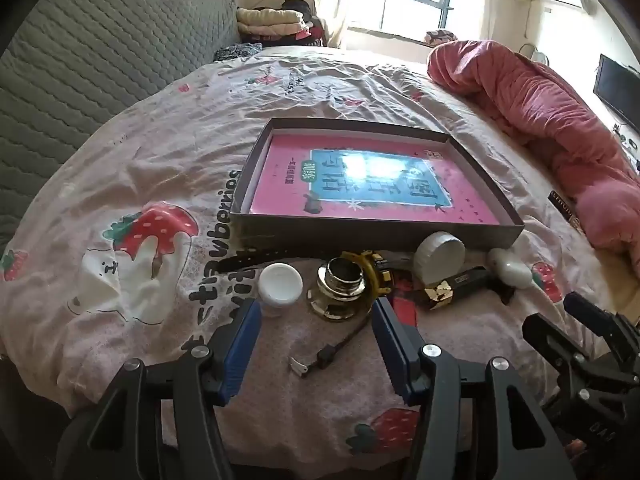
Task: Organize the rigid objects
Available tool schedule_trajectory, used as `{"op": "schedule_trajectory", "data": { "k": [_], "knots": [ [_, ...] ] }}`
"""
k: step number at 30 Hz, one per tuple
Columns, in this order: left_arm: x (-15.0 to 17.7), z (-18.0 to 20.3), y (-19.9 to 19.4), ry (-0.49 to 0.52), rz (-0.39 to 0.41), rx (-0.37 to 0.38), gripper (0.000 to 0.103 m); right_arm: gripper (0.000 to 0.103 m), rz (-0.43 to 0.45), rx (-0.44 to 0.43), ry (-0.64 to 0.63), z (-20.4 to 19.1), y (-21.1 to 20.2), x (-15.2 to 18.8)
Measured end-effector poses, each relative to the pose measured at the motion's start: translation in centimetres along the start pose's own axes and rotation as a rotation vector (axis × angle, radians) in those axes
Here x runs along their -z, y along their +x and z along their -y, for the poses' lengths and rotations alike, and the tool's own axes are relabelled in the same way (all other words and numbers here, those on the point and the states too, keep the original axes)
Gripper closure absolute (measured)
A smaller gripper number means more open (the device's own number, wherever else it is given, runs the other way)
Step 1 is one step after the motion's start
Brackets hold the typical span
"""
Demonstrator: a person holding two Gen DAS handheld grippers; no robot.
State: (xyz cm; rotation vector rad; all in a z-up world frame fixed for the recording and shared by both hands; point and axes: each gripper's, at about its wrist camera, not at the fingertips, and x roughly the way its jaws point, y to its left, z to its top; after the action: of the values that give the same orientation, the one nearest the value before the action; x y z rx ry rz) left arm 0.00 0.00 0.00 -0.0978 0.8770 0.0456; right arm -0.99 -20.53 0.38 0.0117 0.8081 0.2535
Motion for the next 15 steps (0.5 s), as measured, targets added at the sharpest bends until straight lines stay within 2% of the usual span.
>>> {"op": "schedule_trajectory", "data": {
  "k": [4, 8, 15],
  "knots": [
    [-0.2, -0.3, 0.1, -0.035, -0.014, 0.027, 0.046, 0.02, 0.013, 0.01, -0.035, -0.4, 0.1, 0.1],
    [-0.1, -1.0, 0.6, -0.013, -0.012, 0.038, 0.046, 0.02, 0.001, 0.015, -0.061, -1.0, 0.4, 0.2],
    [0.1, -0.2, 0.2, 0.012, 0.004, 0.014, 0.046, 0.02, 0.007, 0.021, -0.083, -1.5, 0.6, 0.3]
  ]
}}
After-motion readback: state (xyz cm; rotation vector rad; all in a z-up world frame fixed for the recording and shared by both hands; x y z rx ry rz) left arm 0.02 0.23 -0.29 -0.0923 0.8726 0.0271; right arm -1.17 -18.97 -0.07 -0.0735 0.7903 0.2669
